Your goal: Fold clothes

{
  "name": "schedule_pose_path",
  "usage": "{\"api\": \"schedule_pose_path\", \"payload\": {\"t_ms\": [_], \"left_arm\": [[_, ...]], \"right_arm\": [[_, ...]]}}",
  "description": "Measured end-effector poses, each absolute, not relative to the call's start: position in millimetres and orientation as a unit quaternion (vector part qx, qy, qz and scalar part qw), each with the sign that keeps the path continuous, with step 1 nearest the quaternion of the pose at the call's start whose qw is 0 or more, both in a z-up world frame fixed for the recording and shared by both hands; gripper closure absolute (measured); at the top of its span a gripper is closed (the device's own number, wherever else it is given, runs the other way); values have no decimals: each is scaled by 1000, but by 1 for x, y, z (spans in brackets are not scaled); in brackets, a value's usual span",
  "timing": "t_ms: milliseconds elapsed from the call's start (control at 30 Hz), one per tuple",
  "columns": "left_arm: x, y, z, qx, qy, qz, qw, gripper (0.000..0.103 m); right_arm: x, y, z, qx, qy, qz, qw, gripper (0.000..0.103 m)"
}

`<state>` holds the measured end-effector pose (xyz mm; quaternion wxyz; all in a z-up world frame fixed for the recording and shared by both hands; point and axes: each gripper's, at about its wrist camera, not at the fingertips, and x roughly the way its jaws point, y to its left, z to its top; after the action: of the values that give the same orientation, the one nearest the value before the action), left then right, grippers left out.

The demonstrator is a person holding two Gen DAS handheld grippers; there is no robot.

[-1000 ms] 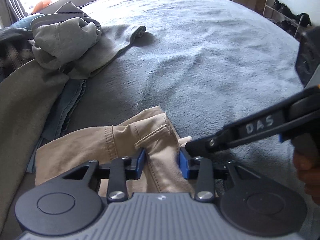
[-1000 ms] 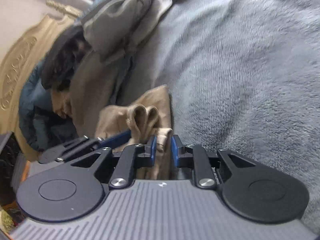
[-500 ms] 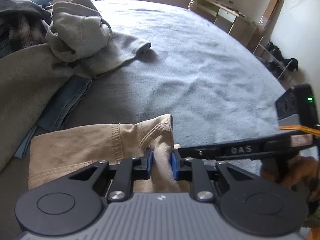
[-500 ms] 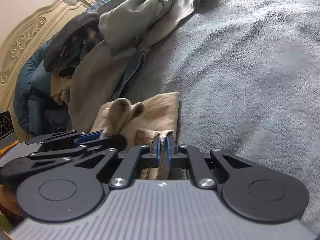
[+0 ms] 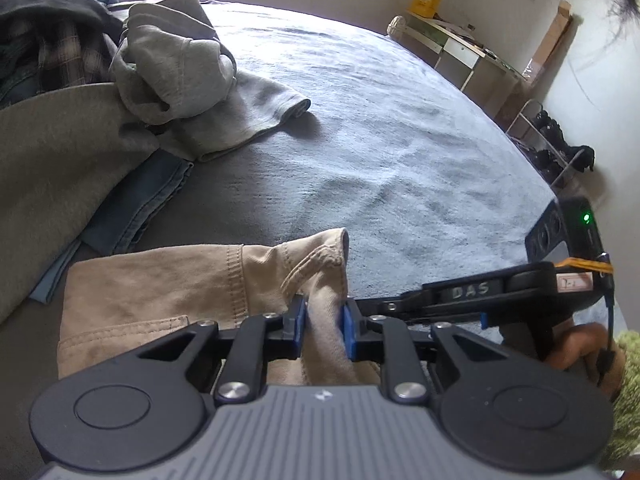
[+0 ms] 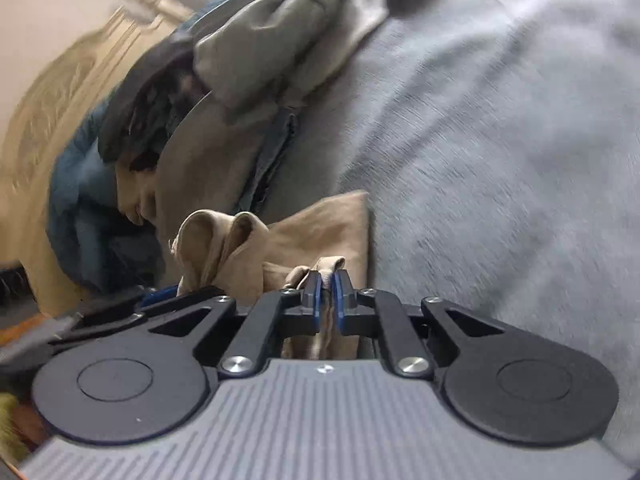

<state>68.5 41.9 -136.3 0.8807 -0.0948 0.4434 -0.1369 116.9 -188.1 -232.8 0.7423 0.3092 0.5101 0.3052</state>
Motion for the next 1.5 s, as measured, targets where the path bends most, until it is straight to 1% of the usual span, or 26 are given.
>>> {"api": "schedule_pose_path", "payload": {"t_ms": [133, 167, 267, 300, 400, 433, 467, 500, 533, 633, 767, 867, 1000, 1100, 1233, 1267, 1300, 1333, 1367, 1400, 1500], "left_arm": [[69, 43, -135, -97, 441, -136, 882, 83], [68, 44, -135, -97, 440, -136, 882, 83], [67, 45, -134, -98, 437, -137, 884, 83], [66, 46, -133, -100, 436, -137, 884, 83], [64, 49, -130, -107, 429, -137, 886, 83], [63, 51, -129, -111, 426, -138, 887, 83], [61, 53, -128, -116, 423, -139, 888, 83], [59, 56, -126, -123, 418, -140, 889, 83], [57, 58, -122, -128, 412, -142, 891, 83], [51, 67, -114, -153, 394, -147, 894, 83], [56, 65, -124, -168, 407, -151, 885, 83], [67, 52, -141, -155, 432, -154, 875, 83], [76, 47, -158, -156, 449, -145, 868, 83], [77, 41, -164, -137, 454, -146, 868, 82], [77, 34, -169, -121, 456, -143, 870, 74], [77, 33, -168, -123, 455, -144, 870, 67], [76, 33, -166, -126, 452, -145, 871, 64], [75, 33, -163, -132, 448, -146, 872, 58], [74, 34, -161, -138, 444, -148, 873, 54], [72, 36, -157, -149, 437, -149, 874, 53], [65, 47, -142, -189, 417, -140, 878, 49]], "right_arm": [[115, -206, -249, 409, 516, 297, 692, 93], [114, -209, -252, 428, 516, 298, 680, 91], [112, -204, -253, 424, 522, 305, 674, 78], [112, -201, -252, 418, 525, 308, 674, 75], [110, -187, -245, 386, 529, 324, 683, 74], [110, -182, -242, 369, 529, 325, 691, 75], [109, -175, -238, 344, 529, 325, 705, 79], [109, -169, -233, 322, 524, 325, 718, 94], [110, -164, -228, 302, 518, 327, 730, 96], [112, -158, -207, 301, 462, 371, 747, 97], [124, -160, -228, 292, 483, 350, 748, 97], [130, -171, -251, 321, 503, 337, 728, 97], [123, -176, -247, 321, 497, 338, 732, 97], [122, -179, -253, 343, 499, 329, 725, 97], [120, -183, -253, 356, 502, 321, 720, 96], [119, -185, -253, 361, 504, 317, 718, 95], [118, -189, -253, 366, 506, 313, 716, 93], [115, -195, -251, 371, 503, 305, 719, 93], [112, -201, -248, 375, 501, 296, 722, 90], [107, -211, -245, 375, 497, 283, 729, 87], [89, -236, -233, 367, 488, 250, 752, 86]]}}
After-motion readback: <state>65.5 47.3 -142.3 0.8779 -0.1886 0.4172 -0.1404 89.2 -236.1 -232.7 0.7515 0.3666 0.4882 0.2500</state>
